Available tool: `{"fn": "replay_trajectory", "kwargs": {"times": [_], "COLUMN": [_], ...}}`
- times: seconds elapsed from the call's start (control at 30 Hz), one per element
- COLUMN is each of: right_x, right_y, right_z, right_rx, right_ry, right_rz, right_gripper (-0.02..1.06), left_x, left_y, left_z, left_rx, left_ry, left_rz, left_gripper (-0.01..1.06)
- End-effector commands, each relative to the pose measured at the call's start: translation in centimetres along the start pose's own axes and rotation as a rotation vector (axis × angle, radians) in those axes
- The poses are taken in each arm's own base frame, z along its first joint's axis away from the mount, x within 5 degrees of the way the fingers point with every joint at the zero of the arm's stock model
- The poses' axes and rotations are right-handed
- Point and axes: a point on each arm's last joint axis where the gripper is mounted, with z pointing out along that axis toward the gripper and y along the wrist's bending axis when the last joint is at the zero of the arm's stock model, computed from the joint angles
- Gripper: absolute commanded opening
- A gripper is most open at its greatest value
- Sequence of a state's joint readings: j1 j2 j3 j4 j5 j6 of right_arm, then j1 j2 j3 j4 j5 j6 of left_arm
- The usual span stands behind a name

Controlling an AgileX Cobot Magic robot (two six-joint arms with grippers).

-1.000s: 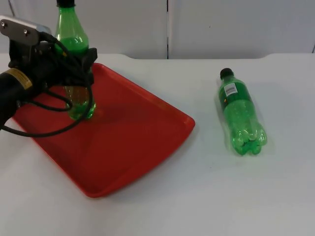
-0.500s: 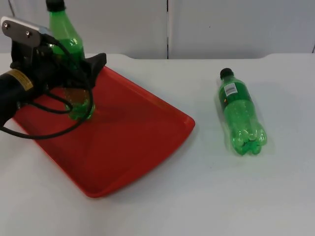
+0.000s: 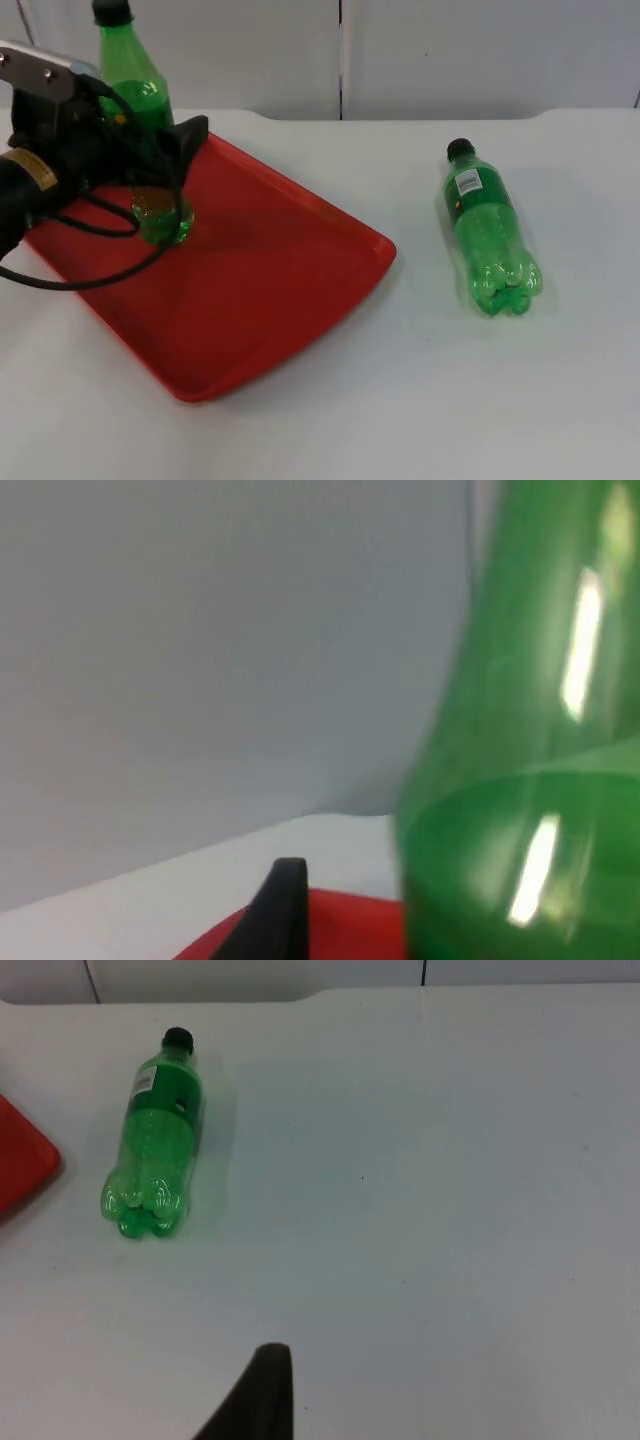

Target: Place the bottle upright on the tray.

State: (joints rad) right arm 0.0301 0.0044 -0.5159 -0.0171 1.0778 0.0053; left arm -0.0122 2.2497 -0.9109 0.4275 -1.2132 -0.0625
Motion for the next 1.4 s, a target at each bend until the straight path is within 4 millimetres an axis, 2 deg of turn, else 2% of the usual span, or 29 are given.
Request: {"fn": "replay_trajectory", "kwargs": {"times": [0.0, 0.4, 0.8, 0.9, 0.97, 1.1, 1.13, 1.27, 1.3, 1.37], "right_x": [0.1, 0.1, 0.1, 0.1, 0.1, 0.1, 0.1, 0.1, 0.1, 0.1], "right_y": [0.0, 0.0, 0.0, 0.0, 0.0, 0.0, 0.0, 0.0, 0.0, 0.0], "right_z": [0.0, 0.0, 0.0, 0.0, 0.0, 0.0, 0.0, 0.0, 0.0, 0.0], "right_rx": [-0.005, -0.003, -0.003, -0.003, -0.003, -0.003, -0.003, -0.003, -0.003, -0.003], "right_ry": [-0.001, -0.001, -0.001, -0.001, -0.001, -0.001, -0.001, -0.001, -0.001, -0.001], "right_rz": [0.002, 0.001, 0.001, 0.001, 0.001, 0.001, 0.001, 0.001, 0.001, 0.001], "right_gripper": [1.05, 1.05, 1.05, 1.05, 1.05, 1.05, 1.05, 1.05, 1.05, 1.05], "left_x": [-0.5, -0.9, -2.7, -4.0, -4.3, -7.1, -7.1, -9.6, -9.6, -11.3], "left_y": [0.3, -1.4, -3.1, -3.8, -3.9, -4.4, -4.4, -4.6, -4.6, -4.8], "left_z": [-1.0, -3.6, -8.1, -10.1, -10.6, -12.4, -12.4, -13.7, -13.7, -14.5], "left_rx": [-0.066, 0.010, 0.004, 0.004, -0.003, -0.018, -0.018, -0.024, -0.024, -0.022], "left_ry": [0.002, 0.054, 0.092, 0.086, 0.081, 0.009, 0.009, 0.045, 0.045, 0.046], "left_rz": [-0.016, -0.013, -0.032, -0.030, -0.035, -0.047, -0.047, -0.082, -0.082, -0.064], "left_gripper": [1.05, 1.05, 1.05, 1.05, 1.05, 1.05, 1.05, 1.05, 1.05, 1.05]}}
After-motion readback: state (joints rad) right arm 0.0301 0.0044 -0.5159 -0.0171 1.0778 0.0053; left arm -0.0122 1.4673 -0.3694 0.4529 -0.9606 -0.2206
